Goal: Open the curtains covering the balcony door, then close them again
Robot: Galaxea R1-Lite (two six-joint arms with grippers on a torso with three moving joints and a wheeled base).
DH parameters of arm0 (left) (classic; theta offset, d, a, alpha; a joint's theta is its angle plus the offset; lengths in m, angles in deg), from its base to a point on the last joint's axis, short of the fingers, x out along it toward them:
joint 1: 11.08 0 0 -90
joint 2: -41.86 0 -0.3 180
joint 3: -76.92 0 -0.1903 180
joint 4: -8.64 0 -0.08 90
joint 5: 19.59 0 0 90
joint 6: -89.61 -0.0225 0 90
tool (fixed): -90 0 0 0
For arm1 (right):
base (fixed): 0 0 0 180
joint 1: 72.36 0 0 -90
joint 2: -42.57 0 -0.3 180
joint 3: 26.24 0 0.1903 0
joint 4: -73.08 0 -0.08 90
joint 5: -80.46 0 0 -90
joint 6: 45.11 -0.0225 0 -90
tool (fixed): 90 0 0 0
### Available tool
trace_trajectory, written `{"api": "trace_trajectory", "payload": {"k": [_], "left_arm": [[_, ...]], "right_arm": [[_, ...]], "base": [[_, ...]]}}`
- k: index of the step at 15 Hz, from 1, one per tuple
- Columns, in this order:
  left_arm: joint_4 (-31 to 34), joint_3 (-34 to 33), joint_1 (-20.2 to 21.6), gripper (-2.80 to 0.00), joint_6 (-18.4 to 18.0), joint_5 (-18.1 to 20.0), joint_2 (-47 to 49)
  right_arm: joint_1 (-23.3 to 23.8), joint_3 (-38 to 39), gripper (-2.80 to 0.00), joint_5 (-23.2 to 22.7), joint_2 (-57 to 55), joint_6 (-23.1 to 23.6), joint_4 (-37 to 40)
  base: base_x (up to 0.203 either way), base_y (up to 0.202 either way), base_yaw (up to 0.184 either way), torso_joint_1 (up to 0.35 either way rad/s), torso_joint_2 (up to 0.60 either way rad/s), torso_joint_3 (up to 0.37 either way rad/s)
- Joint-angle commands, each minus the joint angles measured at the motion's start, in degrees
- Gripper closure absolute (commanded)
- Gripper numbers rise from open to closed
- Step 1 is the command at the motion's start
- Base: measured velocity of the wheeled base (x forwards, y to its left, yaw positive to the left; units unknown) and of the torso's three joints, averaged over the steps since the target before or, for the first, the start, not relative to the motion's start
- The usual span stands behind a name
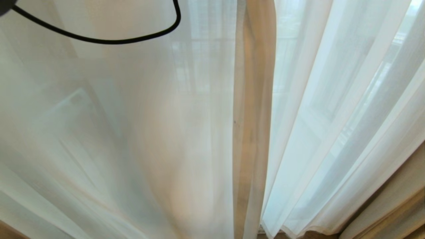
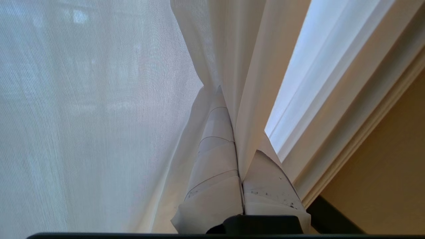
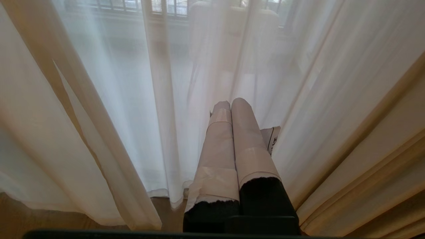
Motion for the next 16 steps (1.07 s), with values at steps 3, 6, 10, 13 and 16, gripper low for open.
{"api": "trace_trajectory", "payload": {"k": [3, 6, 10, 13, 16], "left_arm": [[0.2, -0.7, 3.4, 0.0, 0.3, -2.4, 0.6], [0.2, -0.8, 5.9, 0.0, 0.4, -3.4, 1.5], [0.3, -0.7, 7.8, 0.0, 0.4, -3.1, 2.4], [0.3, -0.6, 9.1, 0.0, 0.3, -3.0, 2.6], [0.4, -0.6, 9.9, 0.0, 0.4, -3.0, 2.4]], "right_arm": [[0.0, 0.0, 0.0, 0.0, -0.1, 0.0, 0.0], [0.0, 0.0, 0.0, 0.0, -0.1, 0.0, 0.0], [0.0, 0.0, 0.0, 0.0, -0.1, 0.0, 0.0], [0.0, 0.0, 0.0, 0.0, -0.1, 0.1, 0.0], [0.0, 0.0, 0.0, 0.0, -0.1, 0.0, 0.0]], "base": [[0.0, 0.0, 0.0, 0.0, 0.0, 0.0], [0.0, 0.0, 0.0, 0.0, 0.0, 0.0], [0.0, 0.0, 0.0, 0.0, 0.0, 0.0], [0.0, 0.0, 0.0, 0.0, 0.0, 0.0], [0.0, 0.0, 0.0, 0.0, 0.0, 0.0]]}}
